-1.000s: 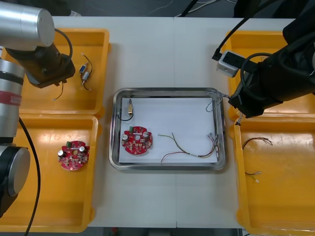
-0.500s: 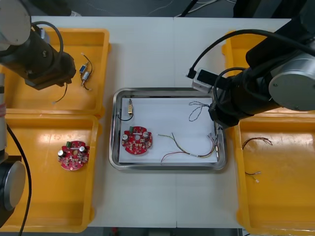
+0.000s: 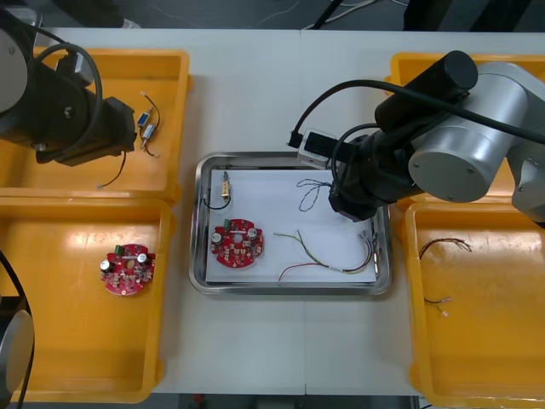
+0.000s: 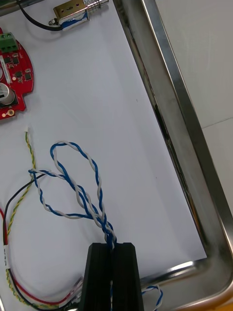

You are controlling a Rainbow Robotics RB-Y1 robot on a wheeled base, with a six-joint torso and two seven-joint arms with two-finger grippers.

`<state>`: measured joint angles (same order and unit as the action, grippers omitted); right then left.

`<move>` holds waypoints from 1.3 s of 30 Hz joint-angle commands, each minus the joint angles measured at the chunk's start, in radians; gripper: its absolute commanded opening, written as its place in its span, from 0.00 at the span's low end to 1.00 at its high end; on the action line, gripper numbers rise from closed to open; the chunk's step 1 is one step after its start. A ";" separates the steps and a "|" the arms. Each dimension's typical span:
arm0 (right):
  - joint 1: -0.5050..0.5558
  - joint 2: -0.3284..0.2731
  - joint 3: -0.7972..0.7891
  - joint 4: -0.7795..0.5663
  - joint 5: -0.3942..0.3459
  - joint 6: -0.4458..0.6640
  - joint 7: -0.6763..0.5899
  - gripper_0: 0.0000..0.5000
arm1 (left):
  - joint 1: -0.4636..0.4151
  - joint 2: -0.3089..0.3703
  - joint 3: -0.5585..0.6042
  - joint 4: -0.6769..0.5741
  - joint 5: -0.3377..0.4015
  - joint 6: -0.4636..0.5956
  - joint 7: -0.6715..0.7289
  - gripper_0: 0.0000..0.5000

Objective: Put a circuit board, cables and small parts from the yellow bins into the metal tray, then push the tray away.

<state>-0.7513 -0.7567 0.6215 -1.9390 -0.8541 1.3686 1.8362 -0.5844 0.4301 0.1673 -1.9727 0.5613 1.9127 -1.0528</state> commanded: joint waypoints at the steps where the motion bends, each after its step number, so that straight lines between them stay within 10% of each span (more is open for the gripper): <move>1: -0.069 -0.032 0.066 0.045 0.009 -0.051 -0.031 0.00 | 0.064 0.049 0.020 -0.080 0.014 0.007 -0.148 0.00; 32: -0.217 0.010 0.259 0.318 -0.009 -0.151 -0.018 0.01 | 0.100 0.067 0.017 -0.086 0.019 0.007 -0.185 0.00; 34: -0.217 0.011 0.259 0.318 -0.013 -0.152 -0.017 0.12 | 0.100 0.067 0.017 -0.086 0.019 0.007 -0.187 0.00; 39: -0.217 0.016 0.259 0.313 -0.013 -0.152 -0.005 0.99 | 0.101 0.068 0.017 -0.086 0.019 0.007 -0.187 0.00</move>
<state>-0.9225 -0.7539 0.8719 -1.6173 -0.8562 1.2134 1.8363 -0.4993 0.4611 0.1673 -2.0214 0.5735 1.9131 -1.1536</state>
